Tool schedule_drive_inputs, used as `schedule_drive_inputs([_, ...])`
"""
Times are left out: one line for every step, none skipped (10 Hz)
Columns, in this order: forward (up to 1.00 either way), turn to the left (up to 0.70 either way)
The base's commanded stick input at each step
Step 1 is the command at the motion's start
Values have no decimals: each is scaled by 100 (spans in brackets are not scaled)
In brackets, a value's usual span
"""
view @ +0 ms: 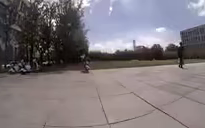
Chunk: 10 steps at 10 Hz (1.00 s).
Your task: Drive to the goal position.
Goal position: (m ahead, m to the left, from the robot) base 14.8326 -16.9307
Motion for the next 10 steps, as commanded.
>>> schedule_drive_inputs([70, -31])
schedule_drive_inputs([70, -31])
schedule_drive_inputs([70, -31])
schedule_drive_inputs([70, -31])
schedule_drive_inputs([70, -31])
schedule_drive_inputs([70, -31])
schedule_drive_inputs([70, -31])
schedule_drive_inputs([70, -31])
schedule_drive_inputs([70, -31])
schedule_drive_inputs([70, -31])
